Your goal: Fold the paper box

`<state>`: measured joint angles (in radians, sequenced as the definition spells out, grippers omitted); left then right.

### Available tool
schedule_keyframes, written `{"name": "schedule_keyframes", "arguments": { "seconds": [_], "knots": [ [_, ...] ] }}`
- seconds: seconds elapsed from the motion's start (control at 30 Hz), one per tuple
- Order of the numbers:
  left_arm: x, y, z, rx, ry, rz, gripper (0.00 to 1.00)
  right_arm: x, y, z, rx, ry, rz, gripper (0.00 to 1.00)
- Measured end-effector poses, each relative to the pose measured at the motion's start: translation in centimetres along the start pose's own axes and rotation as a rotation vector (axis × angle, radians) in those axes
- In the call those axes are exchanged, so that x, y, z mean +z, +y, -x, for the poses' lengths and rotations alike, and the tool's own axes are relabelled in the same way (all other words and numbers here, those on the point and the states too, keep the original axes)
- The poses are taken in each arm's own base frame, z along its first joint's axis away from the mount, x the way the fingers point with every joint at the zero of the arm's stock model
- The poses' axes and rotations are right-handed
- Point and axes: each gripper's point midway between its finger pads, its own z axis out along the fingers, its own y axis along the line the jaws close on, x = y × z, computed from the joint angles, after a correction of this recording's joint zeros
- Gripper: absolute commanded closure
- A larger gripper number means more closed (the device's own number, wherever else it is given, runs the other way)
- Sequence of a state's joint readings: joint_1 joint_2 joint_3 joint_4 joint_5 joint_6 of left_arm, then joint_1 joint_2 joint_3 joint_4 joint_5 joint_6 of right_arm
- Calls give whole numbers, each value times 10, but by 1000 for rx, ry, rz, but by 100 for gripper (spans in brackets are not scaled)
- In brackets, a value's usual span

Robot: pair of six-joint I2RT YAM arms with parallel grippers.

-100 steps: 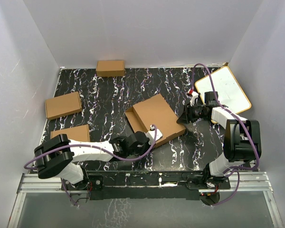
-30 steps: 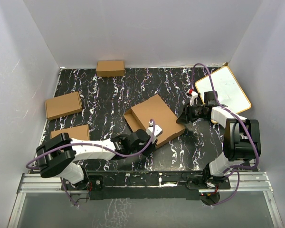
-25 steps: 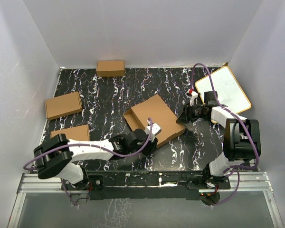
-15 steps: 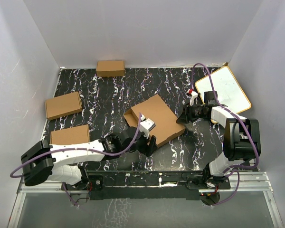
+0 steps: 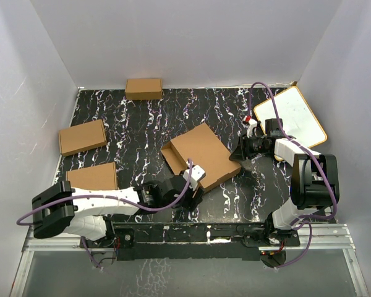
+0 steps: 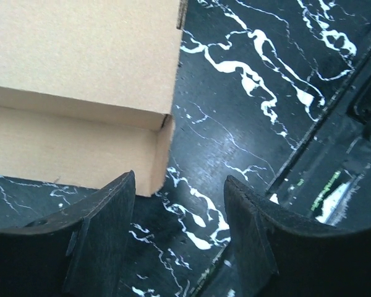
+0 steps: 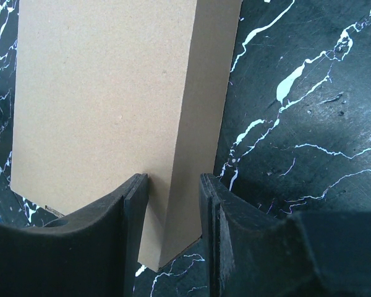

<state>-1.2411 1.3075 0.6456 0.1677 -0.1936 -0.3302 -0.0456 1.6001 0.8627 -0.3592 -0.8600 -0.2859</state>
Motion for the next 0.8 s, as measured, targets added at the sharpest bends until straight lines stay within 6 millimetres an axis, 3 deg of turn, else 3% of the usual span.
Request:
{"name": "schedule_keyframes", "arguments": {
  "seconds": [0.4,0.57,0.8],
  "knots": [
    [25,8,-2,25,-37,49,54,0,0,0,1,0,0,58],
    [28,9,5,10,-68,66,69,0,0,1,2,1,1,58],
    [32,12,2,-12,-69,82,70,1,0,1,0,2,2,58]
  ]
}}
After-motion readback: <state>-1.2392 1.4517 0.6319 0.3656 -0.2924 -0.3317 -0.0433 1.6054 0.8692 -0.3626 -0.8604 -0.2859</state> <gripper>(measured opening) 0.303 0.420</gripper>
